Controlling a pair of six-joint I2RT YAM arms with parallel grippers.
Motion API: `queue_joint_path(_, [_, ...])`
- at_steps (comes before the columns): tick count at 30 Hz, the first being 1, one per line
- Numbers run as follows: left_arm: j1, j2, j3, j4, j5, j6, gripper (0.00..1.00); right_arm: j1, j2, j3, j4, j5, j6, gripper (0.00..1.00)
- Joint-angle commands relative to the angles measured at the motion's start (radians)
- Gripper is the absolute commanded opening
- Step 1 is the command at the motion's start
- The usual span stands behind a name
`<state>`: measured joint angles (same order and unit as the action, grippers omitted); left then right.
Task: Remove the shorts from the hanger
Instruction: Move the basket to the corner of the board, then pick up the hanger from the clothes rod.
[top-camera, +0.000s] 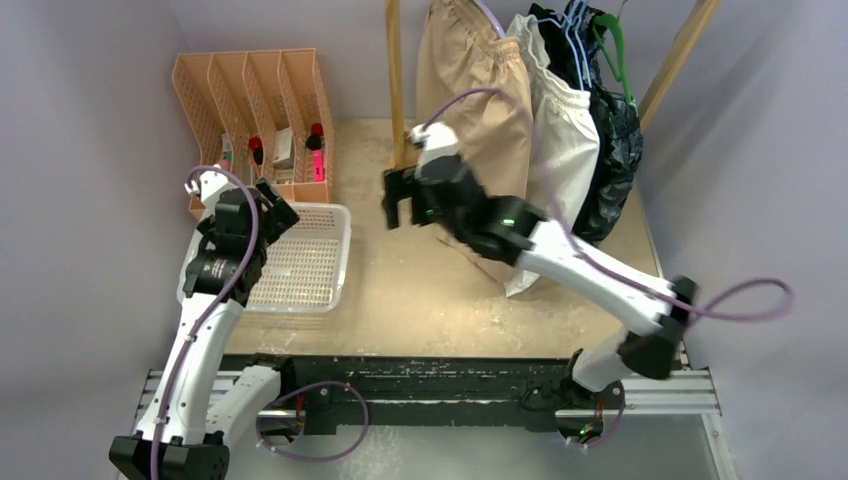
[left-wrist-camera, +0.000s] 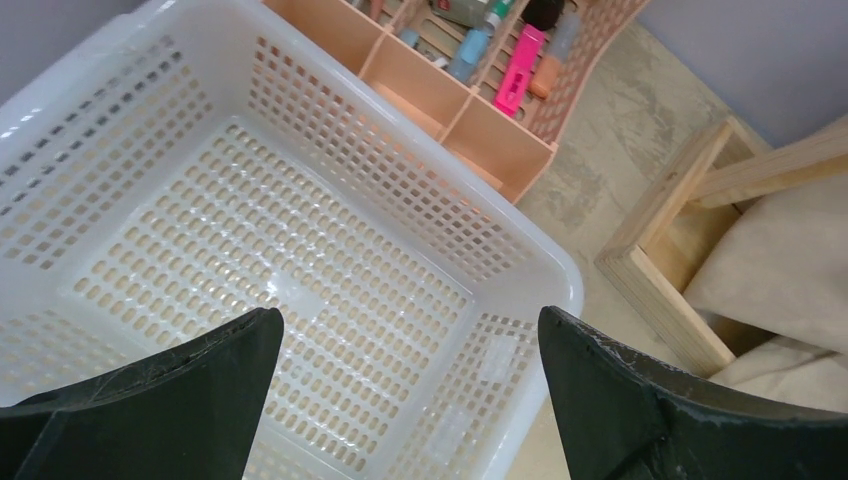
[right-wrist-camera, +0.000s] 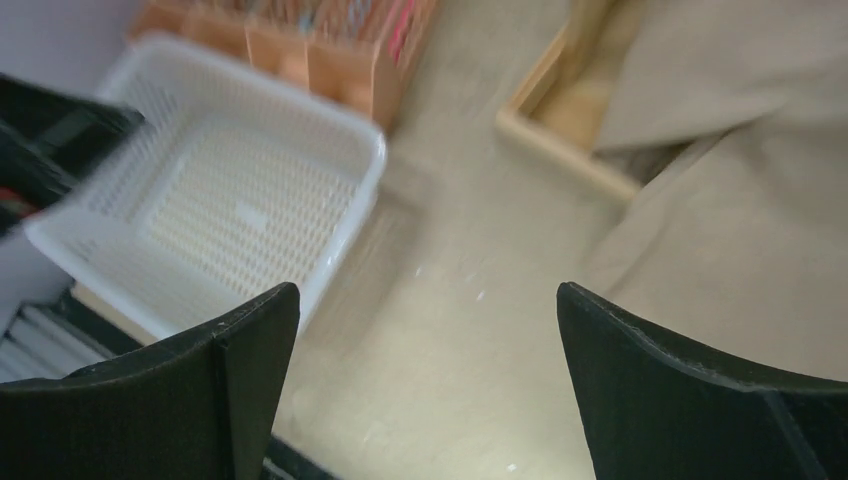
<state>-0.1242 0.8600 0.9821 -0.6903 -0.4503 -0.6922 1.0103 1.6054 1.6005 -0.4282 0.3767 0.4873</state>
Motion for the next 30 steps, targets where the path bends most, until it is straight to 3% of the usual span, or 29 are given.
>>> queue_joint_path(1, [0.008,0.013,-0.026,0.132,0.135,0.091,1.00,-0.004,-0.273,-0.016,0.078,0.206,-0.316,0.99])
queue_joint_path(5, [0.008,0.008,-0.048,0.162,0.162,0.128,1.00,-0.005,-0.331,0.030,0.112,0.327,-0.425,0.98])
queue_joint_path(7, [0.008,0.006,-0.061,0.178,0.176,0.144,1.00,-0.021,-0.308,0.071,0.079,0.465,-0.434,0.94])
queue_joint_path(9, [0.008,0.012,-0.070,0.181,0.184,0.156,1.00,-0.071,-0.290,0.110,0.024,0.493,-0.398,0.92])
queue_joint_path(13, [0.008,0.003,-0.118,0.206,0.181,0.172,1.00,-0.238,-0.313,0.108,-0.010,0.335,-0.334,0.90])
queue_joint_path(18, [0.008,-0.004,-0.131,0.230,0.184,0.169,1.00,-0.351,-0.301,0.120,-0.024,0.165,-0.303,0.89])
queue_joint_path(24, [0.008,0.012,-0.119,0.182,0.127,0.178,1.00,-0.417,-0.268,0.190,-0.032,0.121,-0.290,0.87])
queue_joint_path(30, [0.008,0.015,-0.136,0.191,0.127,0.148,1.00,-0.508,-0.205,0.287,-0.051,-0.037,-0.298,0.87])
